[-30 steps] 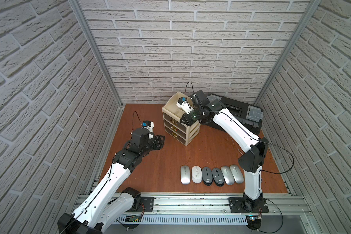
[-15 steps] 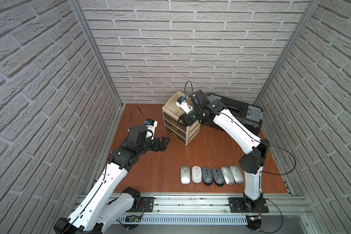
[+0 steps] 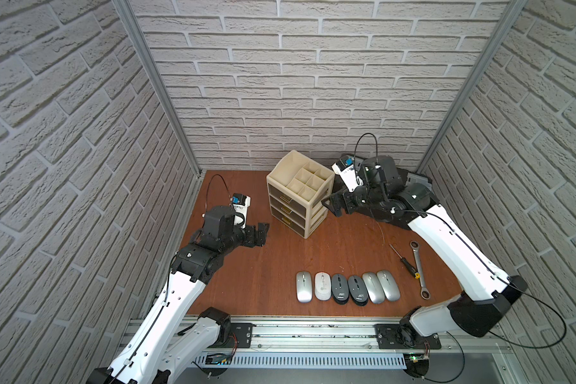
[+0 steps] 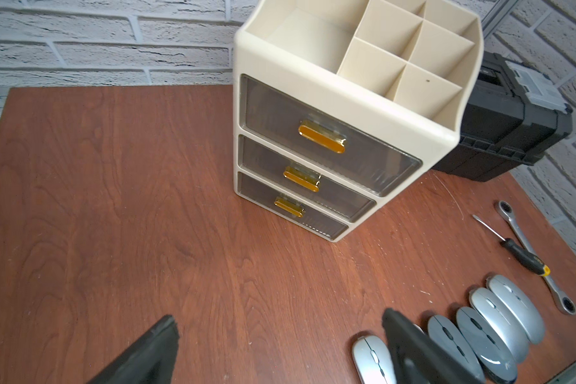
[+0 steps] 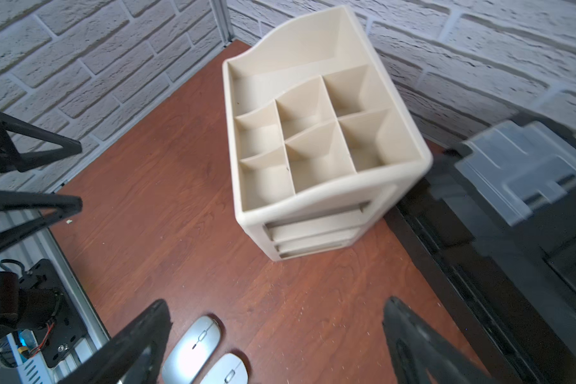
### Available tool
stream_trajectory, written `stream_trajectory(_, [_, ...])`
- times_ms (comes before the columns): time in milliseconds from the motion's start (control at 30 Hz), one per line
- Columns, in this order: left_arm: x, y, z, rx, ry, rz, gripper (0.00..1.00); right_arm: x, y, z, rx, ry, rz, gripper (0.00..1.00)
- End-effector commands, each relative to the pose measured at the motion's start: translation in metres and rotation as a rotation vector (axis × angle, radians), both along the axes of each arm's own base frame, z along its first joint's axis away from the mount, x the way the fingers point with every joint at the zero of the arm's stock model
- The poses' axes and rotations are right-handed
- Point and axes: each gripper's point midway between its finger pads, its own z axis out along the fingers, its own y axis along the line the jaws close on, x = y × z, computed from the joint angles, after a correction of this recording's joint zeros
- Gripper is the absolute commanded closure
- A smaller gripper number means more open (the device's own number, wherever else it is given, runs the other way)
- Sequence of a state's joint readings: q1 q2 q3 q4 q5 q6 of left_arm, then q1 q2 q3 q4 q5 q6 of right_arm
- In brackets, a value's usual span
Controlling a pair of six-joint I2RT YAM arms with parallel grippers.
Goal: Take the mice out of the drawer
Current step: Move the storage box to the center of the board, then reset both arms
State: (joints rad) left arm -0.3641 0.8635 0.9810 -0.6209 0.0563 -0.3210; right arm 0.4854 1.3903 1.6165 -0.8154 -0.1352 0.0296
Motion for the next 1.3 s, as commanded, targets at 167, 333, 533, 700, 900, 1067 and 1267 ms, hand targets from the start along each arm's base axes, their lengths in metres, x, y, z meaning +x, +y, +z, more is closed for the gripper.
stream_trajectory(167, [0.028, 0.03, 0.014, 0.028, -0.052, 0.158, 0.02, -0.01, -0.087, -0.018, 0.058, -0.142, -0.341, 0.0])
stream_trajectory(333, [0.041, 0.046, 0.005, 0.021, -0.056, 0.228, 0.02, -0.005, -0.143, -0.055, 0.045, -0.154, -0.563, 0.01])
stream_trajectory(533, [0.051, 0.068, -0.01, 0.033, -0.051, 0.315, 0.02, 0.001, -0.189, -0.1, 0.044, -0.088, -0.747, 0.01])
stream_trajectory(700, [0.056, 0.085, -0.033, 0.014, -0.015, 0.394, 0.02, 0.004, -0.218, -0.128, 0.024, -0.115, -0.84, 0.02])
stream_trajectory(900, [0.062, 0.108, -0.066, 0.014, 0.03, 0.489, 0.02, 0.011, -0.237, -0.151, -0.035, -0.288, -0.876, 0.02])
stream_trajectory(1067, [0.069, 0.123, -0.072, 0.029, -0.04, 0.539, 0.02, 0.021, -0.245, -0.181, -0.099, -0.324, -0.869, 0.02])
stream_trajectory(1267, [0.075, 0.138, -0.081, 0.119, -0.09, 0.578, 0.02, 0.039, -0.239, -0.202, -0.089, -0.367, -0.826, 0.02])
